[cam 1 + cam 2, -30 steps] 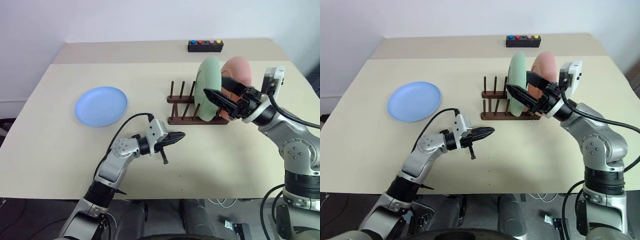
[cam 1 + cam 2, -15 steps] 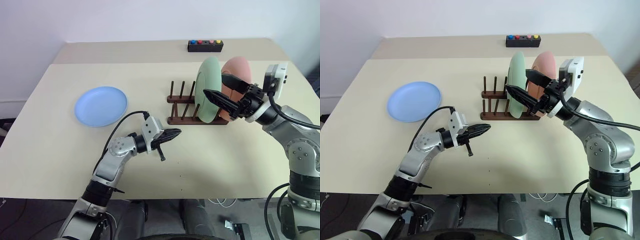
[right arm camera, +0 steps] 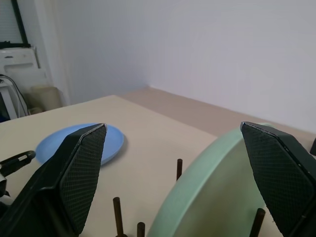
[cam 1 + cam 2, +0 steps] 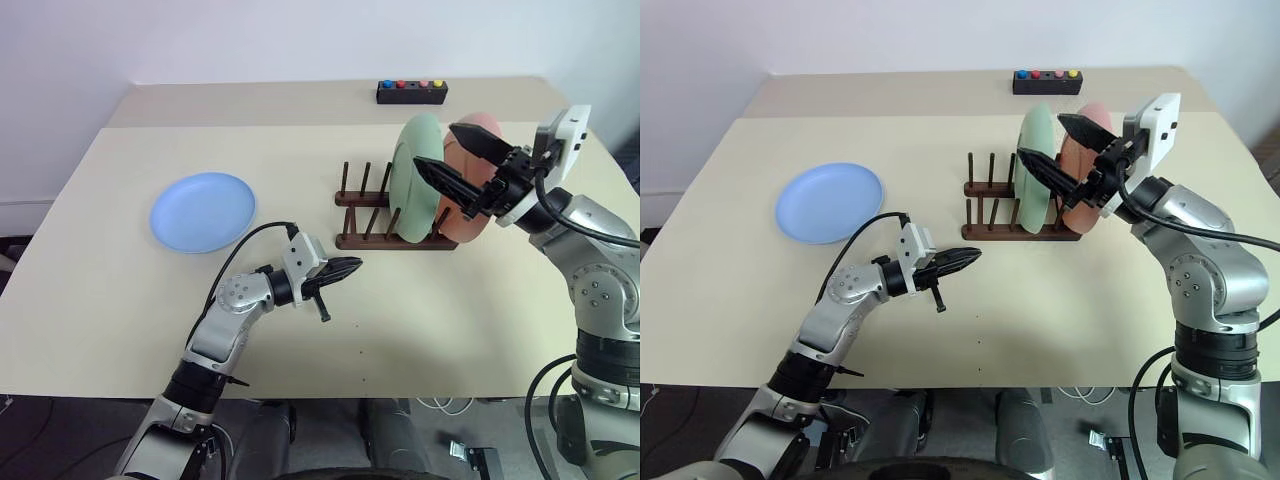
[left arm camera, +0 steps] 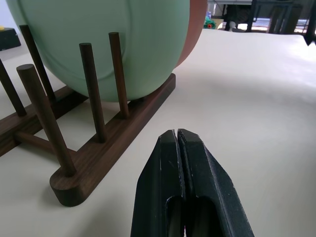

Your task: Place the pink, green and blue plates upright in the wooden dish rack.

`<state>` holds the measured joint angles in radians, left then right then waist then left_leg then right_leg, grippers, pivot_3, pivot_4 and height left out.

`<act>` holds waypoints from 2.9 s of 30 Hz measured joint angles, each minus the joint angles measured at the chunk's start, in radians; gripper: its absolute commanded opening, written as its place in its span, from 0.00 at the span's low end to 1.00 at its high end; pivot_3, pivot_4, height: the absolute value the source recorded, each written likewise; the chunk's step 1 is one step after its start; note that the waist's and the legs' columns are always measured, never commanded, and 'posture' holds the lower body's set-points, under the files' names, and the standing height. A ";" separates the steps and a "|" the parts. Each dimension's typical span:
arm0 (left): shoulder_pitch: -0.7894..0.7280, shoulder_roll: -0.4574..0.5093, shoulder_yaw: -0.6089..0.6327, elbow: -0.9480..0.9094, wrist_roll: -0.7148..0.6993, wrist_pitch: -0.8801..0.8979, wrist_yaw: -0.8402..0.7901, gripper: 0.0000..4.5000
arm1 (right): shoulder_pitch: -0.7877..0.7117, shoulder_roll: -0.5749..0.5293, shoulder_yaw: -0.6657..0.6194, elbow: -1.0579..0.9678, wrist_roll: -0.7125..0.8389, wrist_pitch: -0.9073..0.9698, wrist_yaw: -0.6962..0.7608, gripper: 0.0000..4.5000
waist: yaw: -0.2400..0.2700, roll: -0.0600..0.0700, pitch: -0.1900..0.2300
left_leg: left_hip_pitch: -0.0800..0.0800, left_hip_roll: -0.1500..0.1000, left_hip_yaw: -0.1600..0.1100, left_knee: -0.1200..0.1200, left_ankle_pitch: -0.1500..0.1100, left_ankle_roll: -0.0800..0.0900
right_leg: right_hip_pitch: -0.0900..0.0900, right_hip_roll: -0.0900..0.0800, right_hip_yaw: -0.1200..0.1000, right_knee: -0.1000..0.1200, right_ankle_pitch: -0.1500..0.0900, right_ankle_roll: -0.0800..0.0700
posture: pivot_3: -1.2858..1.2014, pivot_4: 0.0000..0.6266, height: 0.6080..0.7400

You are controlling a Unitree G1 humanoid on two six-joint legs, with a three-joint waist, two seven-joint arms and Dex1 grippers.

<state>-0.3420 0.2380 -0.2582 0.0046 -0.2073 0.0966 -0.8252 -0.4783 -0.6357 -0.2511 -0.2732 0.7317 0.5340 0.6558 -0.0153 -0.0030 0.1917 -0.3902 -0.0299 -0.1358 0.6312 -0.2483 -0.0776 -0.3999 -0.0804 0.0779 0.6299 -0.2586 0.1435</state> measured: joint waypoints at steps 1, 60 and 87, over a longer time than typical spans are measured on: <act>0.000 0.001 0.002 -0.001 0.000 0.000 0.001 0.00 | -0.004 0.000 0.000 0.000 -0.002 -0.006 0.000 0.98 | -0.001 0.000 0.000 | 0.000 0.000 0.000 0.000 0.000 0.000 | 0.000 0.000 0.000 0.000 0.000 0.000 | 0.52 0.24 1.00; -0.387 0.102 0.600 0.158 -0.097 0.361 0.659 0.01 | -0.012 -0.047 0.322 -0.080 -0.588 -0.391 0.146 1.00 | 0.001 -0.011 0.005 | -0.002 0.000 -0.002 -0.001 0.001 -0.002 | -0.003 -0.001 -0.003 0.001 0.001 0.000 | 0.52 0.24 1.00; -0.465 -0.177 0.257 -0.253 0.100 0.364 0.819 0.00 | -0.173 0.027 0.473 0.130 -1.068 -0.685 -0.044 0.81 | -0.001 -0.011 0.005 | -0.002 0.000 -0.001 -0.001 0.001 -0.002 | -0.003 -0.001 -0.002 0.001 0.001 0.000 | 0.52 0.24 1.00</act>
<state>-0.8065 0.0610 -0.0012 -0.2487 -0.1077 0.4606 -0.0060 -0.6509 -0.6085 0.2216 -0.1435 -0.3359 -0.1515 0.6118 -0.0161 -0.0144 0.1967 -0.3927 -0.0303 -0.1372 0.6306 -0.2471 -0.0799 -0.4031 -0.0813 0.0754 0.6307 -0.2579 0.1431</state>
